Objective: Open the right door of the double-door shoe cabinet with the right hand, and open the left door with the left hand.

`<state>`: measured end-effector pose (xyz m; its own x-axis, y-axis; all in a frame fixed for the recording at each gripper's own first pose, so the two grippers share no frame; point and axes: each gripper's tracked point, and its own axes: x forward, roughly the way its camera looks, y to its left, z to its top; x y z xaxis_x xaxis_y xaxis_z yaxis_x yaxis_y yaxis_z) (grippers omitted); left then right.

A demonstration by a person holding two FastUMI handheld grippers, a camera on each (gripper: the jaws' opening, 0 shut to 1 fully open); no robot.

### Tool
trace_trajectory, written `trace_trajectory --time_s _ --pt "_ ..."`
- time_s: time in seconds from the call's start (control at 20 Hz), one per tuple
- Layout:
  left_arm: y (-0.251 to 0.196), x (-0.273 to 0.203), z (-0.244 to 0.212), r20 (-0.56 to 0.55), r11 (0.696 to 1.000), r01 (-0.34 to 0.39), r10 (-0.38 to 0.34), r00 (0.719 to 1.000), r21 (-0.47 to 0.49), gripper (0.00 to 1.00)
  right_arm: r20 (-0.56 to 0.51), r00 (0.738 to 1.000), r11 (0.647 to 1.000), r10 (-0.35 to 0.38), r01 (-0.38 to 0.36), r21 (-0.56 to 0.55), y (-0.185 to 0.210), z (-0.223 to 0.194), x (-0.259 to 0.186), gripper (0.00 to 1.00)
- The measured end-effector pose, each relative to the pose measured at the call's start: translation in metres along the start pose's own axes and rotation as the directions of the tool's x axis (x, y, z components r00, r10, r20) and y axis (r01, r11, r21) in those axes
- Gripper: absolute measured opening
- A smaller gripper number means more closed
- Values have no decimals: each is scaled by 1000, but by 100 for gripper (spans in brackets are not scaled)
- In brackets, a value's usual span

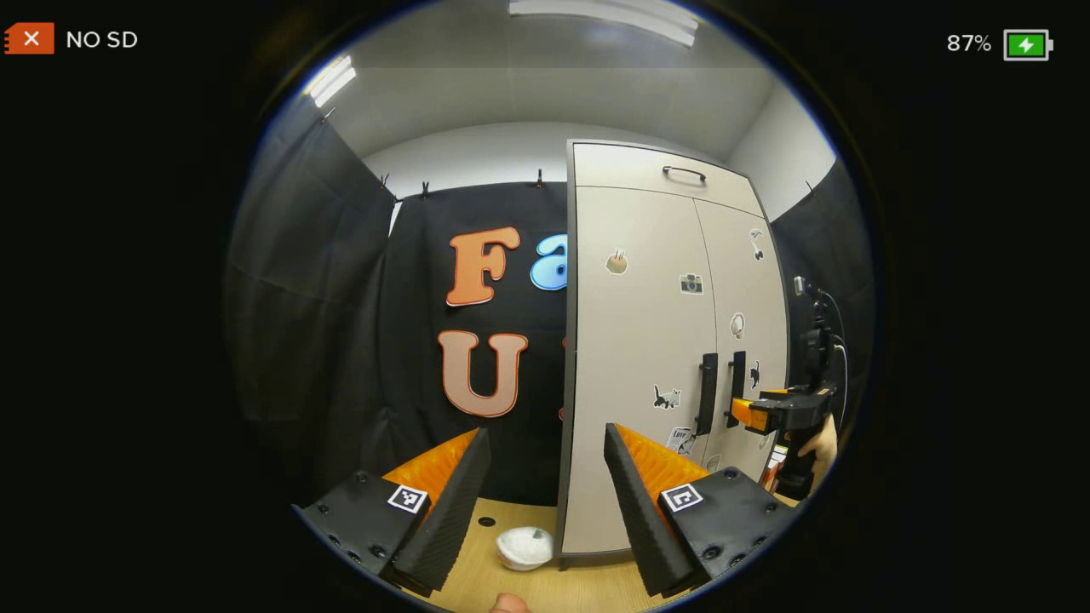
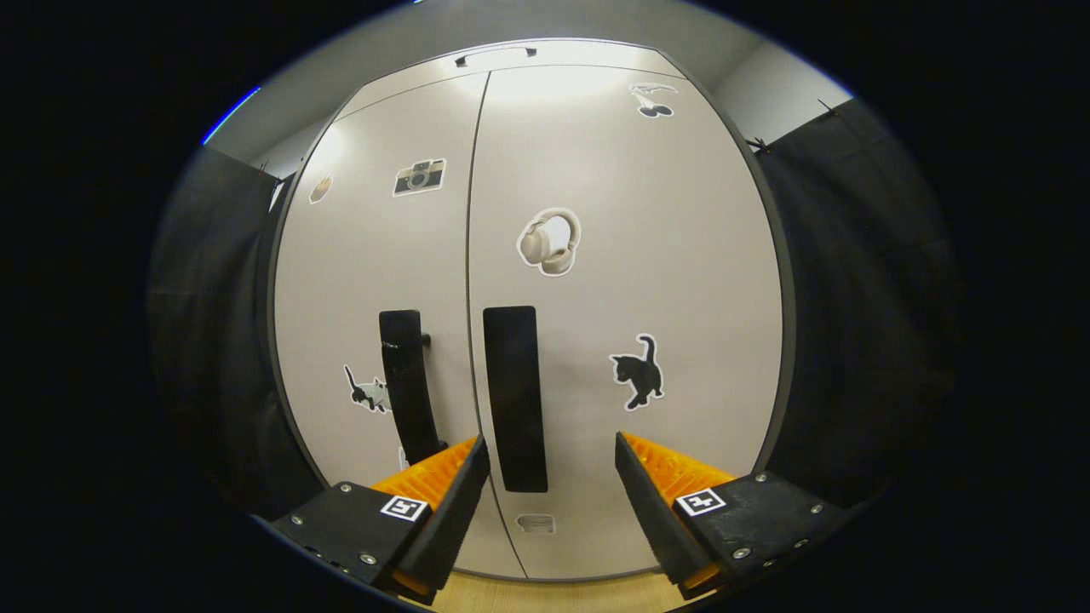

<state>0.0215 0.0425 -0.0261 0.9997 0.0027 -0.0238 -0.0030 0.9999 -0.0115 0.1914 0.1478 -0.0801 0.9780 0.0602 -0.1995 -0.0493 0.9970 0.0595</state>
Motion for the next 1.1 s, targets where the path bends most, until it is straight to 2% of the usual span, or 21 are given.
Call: trace_trajectory --time_s 0.35,0.45,0.5,0.6,0.8,1.1 --pt "-2 -1 -5 11 1000 6 -6 1000 -2 82 5 1000 999 20 -20 35 7 -5 11 71" --pt "-7 -1 -4 14 1000 16 -16 1000 3 82 9 999 998 40 -40 41 13 -5 13 63" --pt "-9 -1 -3 15 1000 18 -18 1000 7 82 7 999 998 44 -44 44 14 -6 14 54" --pt "-14 -2 -3 18 1000 26 -26 1000 14 82 -3 999 998 41 -41 48 16 -8 17 44" --pt "-20 -2 -5 12 999 35 -35 999 12 82 -19 999 997 33 -31 67 17 -12 21 37" --pt "-12 0 -14 -11 1000 18 -18 1000 -5 81 -5 1000 1000 20 -20 4 17 -12 21 29"
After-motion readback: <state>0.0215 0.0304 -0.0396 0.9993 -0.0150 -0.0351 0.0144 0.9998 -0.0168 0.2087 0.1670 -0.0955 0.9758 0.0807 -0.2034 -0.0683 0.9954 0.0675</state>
